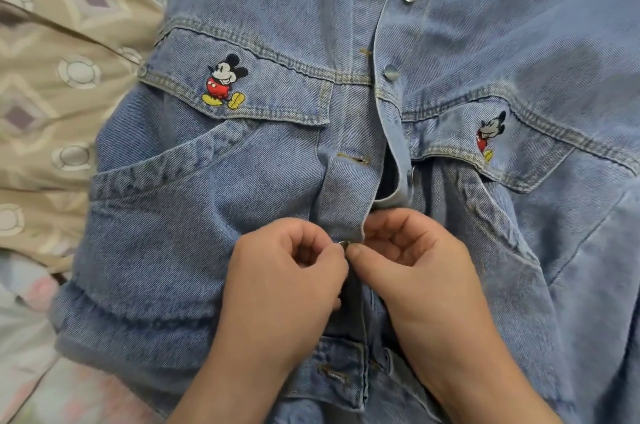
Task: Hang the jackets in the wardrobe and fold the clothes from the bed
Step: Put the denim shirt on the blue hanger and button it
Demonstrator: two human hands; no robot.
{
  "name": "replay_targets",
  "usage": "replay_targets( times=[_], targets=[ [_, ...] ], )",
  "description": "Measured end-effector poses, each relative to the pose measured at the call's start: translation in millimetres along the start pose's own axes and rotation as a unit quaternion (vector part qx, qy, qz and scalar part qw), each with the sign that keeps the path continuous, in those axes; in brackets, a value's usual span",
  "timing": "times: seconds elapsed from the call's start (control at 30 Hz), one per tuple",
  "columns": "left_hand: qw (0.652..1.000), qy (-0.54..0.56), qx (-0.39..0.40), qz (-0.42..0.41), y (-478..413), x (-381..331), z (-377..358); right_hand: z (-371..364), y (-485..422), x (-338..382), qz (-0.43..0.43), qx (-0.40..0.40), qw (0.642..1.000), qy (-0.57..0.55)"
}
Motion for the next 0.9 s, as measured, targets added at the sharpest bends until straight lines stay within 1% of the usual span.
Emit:
replay_targets(
  times=[0.1,0.17,0.23,0.37,0.43,0.5,0.57,0.67,0.77,0.9],
  targets=[
    [0.999,-0.011,-0.013,-0.029,1.3,-1.8,-0.2,5.1,1.6,2.1,-0.023,0.008,0.991,0.130],
    [0.999,-0.015,-0.019,-0.042,2.5,-2.0,-0.8,6.1,2.4,-0.7,-0.055,0.031,0.984,0.166],
    [0.998,-0.022,-0.019,-0.050,3.5,-1.4,-1.7,3.7,3.6,-2.0,-0.074,0.045,0.983,0.162],
    [0.999,-0.017,-0.005,-0.049,2.5,-2.2,-2.4,-0.5,2.7,-3.9,-0.051,0.021,0.988,0.143],
    [0.999,0.039,0.009,-0.014,0.9,1.4,-3.6,-1.8,2.5,-5.8,-0.047,0.013,0.993,0.107],
    [0.993,0.104,0.034,0.036,-1.0,6.5,-6.3,-4.0,2.8,-5.7,-0.044,0.022,0.996,0.078],
    [0.984,0.147,0.066,0.075,-2.5,7.8,-9.3,-5.0,2.8,-6.0,-0.036,0.036,0.997,0.051],
    [0.968,0.197,0.097,0.121,-4.9,10.7,-10.4,-5.8,2.1,-3.4,-0.014,0.069,0.996,0.062],
    [0.963,0.203,0.116,0.130,-5.2,11.9,-10.3,-4.1,1.1,-1.8,0.007,0.089,0.992,0.089],
    [0.974,0.167,0.112,0.107,-5.5,12.7,-8.7,-0.5,0.7,-1.8,0.024,0.075,0.990,0.117]
  ],
)
Point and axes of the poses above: each hand's wrist, its own y-axis away from the middle knuckle, its own z-axis out of the back of the hand, x = y × z, the point moved 6 cm from there along -y, towards the middle knuckle
